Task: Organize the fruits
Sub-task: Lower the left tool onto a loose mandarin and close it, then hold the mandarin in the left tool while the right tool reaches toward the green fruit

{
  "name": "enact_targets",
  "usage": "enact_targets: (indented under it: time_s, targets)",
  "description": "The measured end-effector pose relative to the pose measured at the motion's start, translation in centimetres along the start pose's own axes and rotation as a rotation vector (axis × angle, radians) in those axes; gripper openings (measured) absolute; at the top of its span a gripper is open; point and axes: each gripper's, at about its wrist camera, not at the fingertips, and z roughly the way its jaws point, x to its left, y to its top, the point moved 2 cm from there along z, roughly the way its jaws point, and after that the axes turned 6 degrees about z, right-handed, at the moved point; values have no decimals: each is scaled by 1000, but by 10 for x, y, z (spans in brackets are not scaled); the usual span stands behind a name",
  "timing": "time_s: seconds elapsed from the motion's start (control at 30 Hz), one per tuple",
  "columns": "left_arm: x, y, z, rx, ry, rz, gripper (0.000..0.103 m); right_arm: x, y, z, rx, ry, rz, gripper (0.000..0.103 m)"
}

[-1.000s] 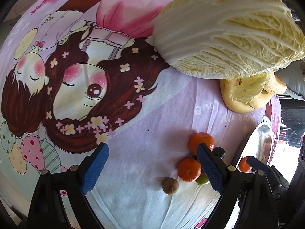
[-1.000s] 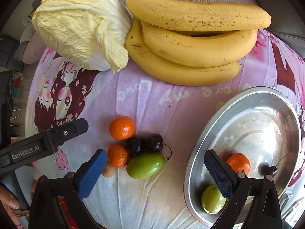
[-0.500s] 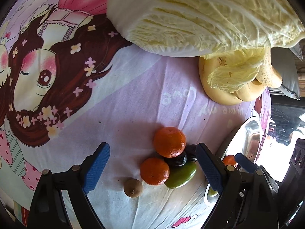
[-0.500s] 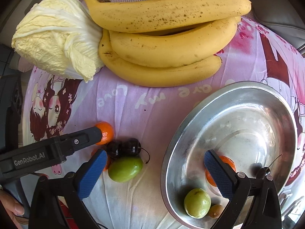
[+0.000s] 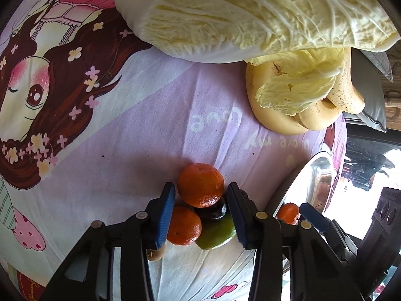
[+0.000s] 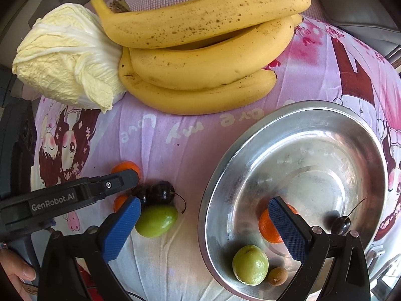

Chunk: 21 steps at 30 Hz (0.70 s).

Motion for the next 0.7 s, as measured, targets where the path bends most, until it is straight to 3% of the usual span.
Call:
enact_targets:
  time_s: [0.33,0.7]
  targets:
    - [14,1,-40,-44,45,31,39,30,-2,-5,-13,28,-56,103]
    - [47,2,-59,-45,72,-18,39,75,-9,0,11,104,-215,102]
